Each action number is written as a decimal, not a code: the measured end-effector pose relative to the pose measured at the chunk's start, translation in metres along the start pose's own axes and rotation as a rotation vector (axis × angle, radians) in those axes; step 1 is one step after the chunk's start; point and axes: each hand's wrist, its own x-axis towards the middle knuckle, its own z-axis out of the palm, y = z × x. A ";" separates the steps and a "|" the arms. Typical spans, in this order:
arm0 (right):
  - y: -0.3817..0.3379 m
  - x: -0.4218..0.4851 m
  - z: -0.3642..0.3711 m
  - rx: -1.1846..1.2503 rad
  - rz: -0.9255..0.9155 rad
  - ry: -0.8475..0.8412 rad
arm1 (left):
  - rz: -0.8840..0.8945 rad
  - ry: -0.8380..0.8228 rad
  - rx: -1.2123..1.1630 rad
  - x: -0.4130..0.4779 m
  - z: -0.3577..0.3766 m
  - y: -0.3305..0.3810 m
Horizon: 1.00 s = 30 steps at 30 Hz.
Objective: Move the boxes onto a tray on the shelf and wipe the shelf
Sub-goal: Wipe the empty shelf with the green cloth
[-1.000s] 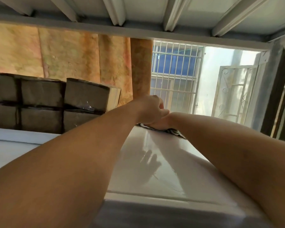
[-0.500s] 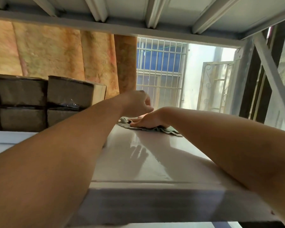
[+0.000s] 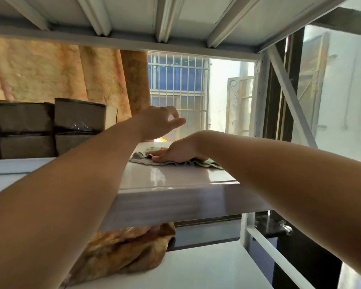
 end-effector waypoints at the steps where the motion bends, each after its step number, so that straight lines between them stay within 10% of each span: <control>1: -0.001 -0.005 0.002 -0.018 -0.021 0.012 | 0.019 -0.007 0.021 -0.002 0.000 0.004; 30: 0.025 -0.080 0.033 0.150 -0.181 0.170 | -0.226 0.007 -0.036 -0.024 0.024 0.088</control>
